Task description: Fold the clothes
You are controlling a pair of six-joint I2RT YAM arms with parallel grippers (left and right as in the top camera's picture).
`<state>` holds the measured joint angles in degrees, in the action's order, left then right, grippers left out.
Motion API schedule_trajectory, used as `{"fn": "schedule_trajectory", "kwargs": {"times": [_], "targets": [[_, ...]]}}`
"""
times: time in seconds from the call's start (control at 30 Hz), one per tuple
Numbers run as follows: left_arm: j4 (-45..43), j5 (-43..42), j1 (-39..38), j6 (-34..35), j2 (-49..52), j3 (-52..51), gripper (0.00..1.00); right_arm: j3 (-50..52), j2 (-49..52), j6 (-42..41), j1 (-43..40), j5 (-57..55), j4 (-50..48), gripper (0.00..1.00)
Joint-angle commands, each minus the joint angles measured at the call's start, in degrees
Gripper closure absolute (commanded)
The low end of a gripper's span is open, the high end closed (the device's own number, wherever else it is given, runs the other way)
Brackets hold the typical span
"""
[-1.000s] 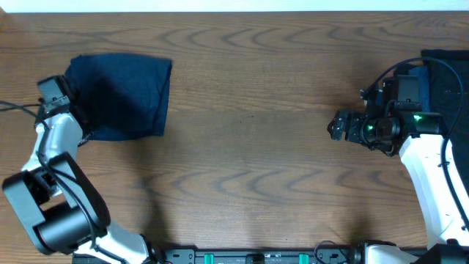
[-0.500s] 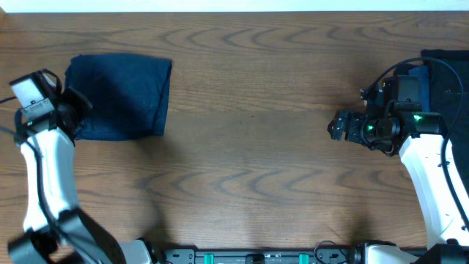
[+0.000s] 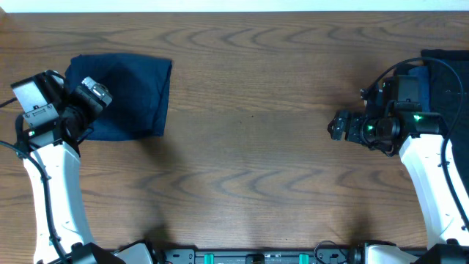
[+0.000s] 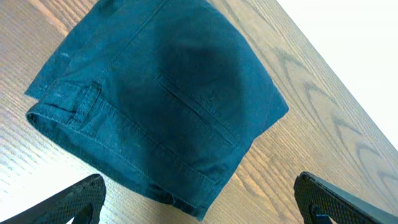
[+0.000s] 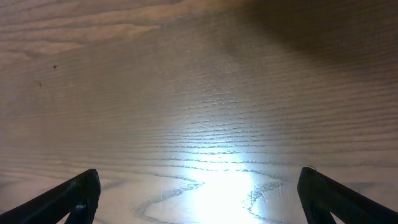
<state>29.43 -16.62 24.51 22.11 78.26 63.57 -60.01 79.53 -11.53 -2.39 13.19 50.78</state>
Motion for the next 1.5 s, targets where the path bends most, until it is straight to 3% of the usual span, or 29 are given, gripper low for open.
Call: {"fn": "schedule_trajectory", "kwargs": {"times": [0.0,0.9,1.17,1.47], "targets": [[0.13,-0.9,-0.17,-0.17,-0.02,0.52,0.02,0.13,-0.35,0.26,-0.22,-0.33,0.02,0.01],[0.13,-0.87,-0.17,-0.17,-0.02,0.52,0.02,0.61,-2.25,0.46,-0.04,-2.36,-0.37,0.01],[0.13,-0.9,-0.17,-0.17,-0.02,0.52,0.02,0.74,-16.31,0.46,0.48,-2.27,-0.5,0.01],[0.13,-0.9,-0.17,-0.17,-0.02,0.52,0.02,1.33,-39.45,0.48,2.25,-2.51,-4.35,0.01]]}}
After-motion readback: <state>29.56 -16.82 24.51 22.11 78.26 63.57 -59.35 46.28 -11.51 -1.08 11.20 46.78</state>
